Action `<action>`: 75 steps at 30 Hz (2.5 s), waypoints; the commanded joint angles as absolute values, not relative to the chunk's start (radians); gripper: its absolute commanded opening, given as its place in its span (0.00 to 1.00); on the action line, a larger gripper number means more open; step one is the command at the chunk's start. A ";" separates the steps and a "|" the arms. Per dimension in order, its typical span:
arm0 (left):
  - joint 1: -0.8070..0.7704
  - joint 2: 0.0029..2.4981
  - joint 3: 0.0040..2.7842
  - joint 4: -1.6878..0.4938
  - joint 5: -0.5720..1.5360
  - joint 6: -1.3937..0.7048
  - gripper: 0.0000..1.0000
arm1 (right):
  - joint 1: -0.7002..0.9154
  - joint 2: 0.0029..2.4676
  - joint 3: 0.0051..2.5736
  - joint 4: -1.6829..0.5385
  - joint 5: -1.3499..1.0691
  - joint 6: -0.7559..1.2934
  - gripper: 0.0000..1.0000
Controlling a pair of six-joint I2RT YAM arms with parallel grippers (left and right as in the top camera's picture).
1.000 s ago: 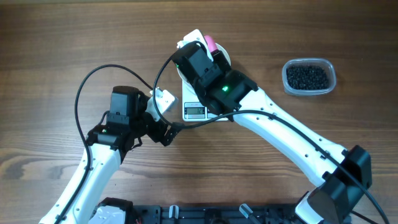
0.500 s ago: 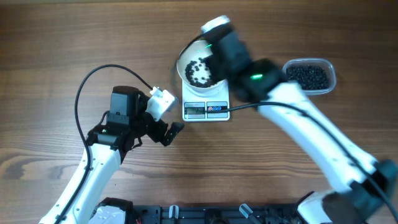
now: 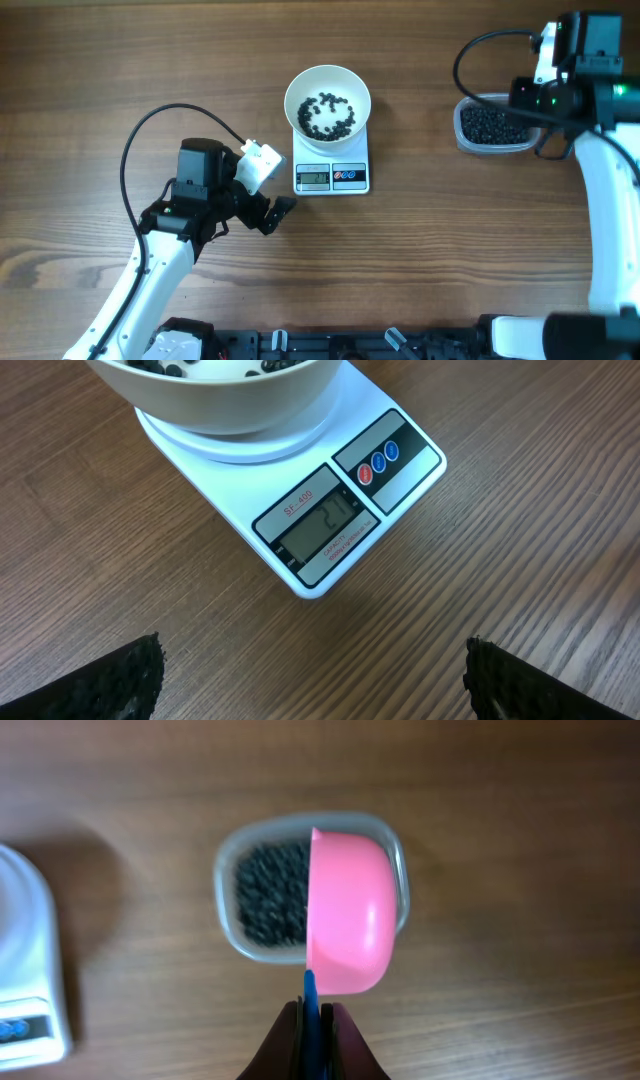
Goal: Scoop item into bowl and weigh 150g on scale
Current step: 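Return the empty scoop to the bean tub with the right gripper, then dip the pink scoop into the black beans and lift it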
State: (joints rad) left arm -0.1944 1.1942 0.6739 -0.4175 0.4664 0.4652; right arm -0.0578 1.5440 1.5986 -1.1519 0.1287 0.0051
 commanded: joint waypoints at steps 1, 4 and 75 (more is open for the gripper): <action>-0.191 1.195 0.667 -0.415 0.482 0.459 1.00 | -0.073 1.654 1.609 -1.158 0.097 -0.138 0.04; -0.191 1.195 0.667 -0.415 0.482 0.459 1.00 | -0.073 1.759 1.609 -1.153 0.134 -0.164 0.04; -0.191 1.195 0.667 -0.415 0.482 0.459 1.00 | -0.551 1.926 1.522 -1.264 -0.904 -0.398 0.04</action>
State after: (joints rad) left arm -0.1944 1.1942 0.6739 -0.4175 0.4664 0.4652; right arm -0.5499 1.9057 1.5349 -1.2430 -0.7879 -0.3420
